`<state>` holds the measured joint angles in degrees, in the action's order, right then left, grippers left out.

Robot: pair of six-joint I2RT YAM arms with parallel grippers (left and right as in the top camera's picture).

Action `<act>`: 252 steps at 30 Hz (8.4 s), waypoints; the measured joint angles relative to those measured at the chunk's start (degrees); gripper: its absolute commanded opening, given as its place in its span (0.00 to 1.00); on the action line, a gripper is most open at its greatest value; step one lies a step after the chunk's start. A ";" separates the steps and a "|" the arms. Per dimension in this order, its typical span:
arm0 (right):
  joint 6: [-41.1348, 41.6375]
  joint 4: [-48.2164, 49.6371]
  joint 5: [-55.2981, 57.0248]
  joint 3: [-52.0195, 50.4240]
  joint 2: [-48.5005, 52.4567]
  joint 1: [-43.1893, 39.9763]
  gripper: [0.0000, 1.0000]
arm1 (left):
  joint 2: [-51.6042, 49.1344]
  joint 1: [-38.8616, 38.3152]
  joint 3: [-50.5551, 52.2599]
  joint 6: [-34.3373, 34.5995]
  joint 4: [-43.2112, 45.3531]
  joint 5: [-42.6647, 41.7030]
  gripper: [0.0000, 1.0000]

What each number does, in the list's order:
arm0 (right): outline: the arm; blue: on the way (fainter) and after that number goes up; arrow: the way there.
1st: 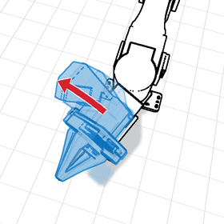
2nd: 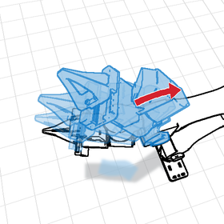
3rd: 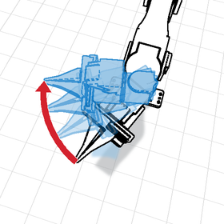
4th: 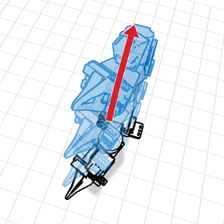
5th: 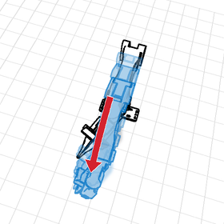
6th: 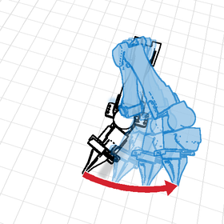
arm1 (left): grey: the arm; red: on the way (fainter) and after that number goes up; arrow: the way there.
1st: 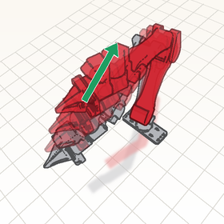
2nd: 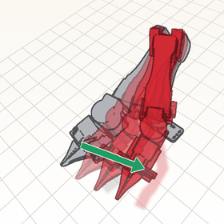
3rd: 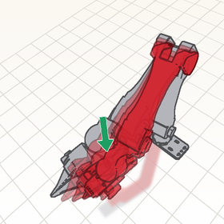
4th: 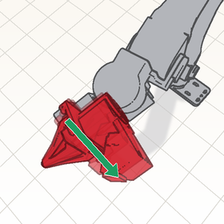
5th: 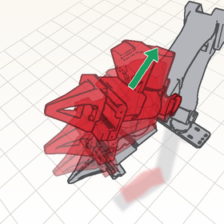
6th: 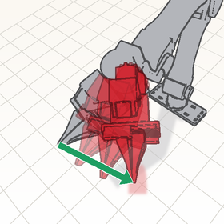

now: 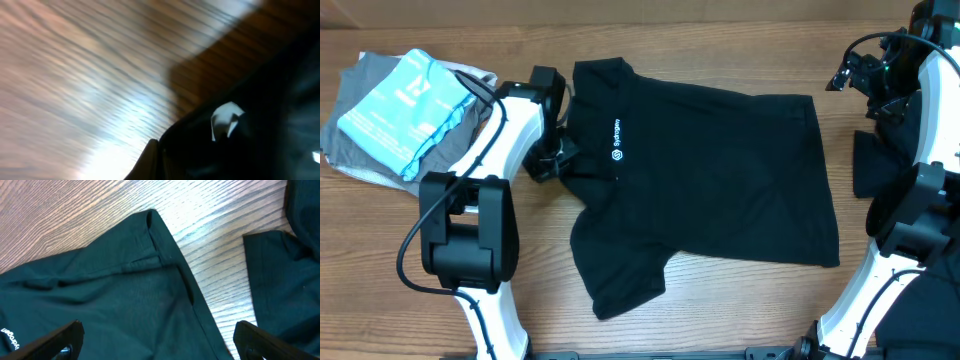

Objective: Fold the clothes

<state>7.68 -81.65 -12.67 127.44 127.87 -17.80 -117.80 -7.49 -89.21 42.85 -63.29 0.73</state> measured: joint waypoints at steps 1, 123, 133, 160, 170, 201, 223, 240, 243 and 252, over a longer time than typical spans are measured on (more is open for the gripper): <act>0.04 -0.02 -0.02 0.00 0.00 0.00 1.00 | 0.00 0.35 0.00 -0.22 -0.39 1.18 0.04; 0.07 0.00 0.00 0.00 0.00 0.00 1.00 | -23.65 -3.50 -28.30 -17.53 19.78 -1.95 0.04; 0.02 -0.02 -0.02 0.00 0.00 0.00 1.00 | -26.99 -3.91 -30.12 -21.73 30.49 2.82 0.17; 0.04 -0.02 0.00 0.00 0.00 0.00 1.00 | 10.67 -7.32 -43.19 -25.20 -17.86 2.08 0.99; 0.04 0.00 -0.02 0.00 0.02 0.00 1.00 | 13.11 -13.73 -36.87 -22.27 -33.24 -2.71 1.00; 2.23 -11.41 -8.28 0.04 0.00 0.02 0.99 | 35.21 -28.85 9.64 -6.10 -14.43 3.76 0.89; 10.47 -14.36 -0.26 -36.11 -29.51 -0.63 0.38 | 35.17 -26.49 14.05 -10.05 -11.87 3.23 1.00; 22.27 -0.55 5.99 -63.60 -32.74 -2.25 0.46 | 35.17 -26.49 21.44 -10.21 -1.22 4.52 1.00; 24.94 1.73 6.51 -65.96 -32.74 -2.25 0.49 | 35.17 -26.49 23.50 -10.21 1.57 4.63 1.00; 29.16 12.63 6.69 -73.50 -32.74 -2.25 0.53 | 35.17 -26.49 29.11 -10.21 4.37 3.89 1.00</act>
<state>36.84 -69.01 -5.98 53.93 95.13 -20.05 -82.63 -33.98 -60.10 32.64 -58.92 4.62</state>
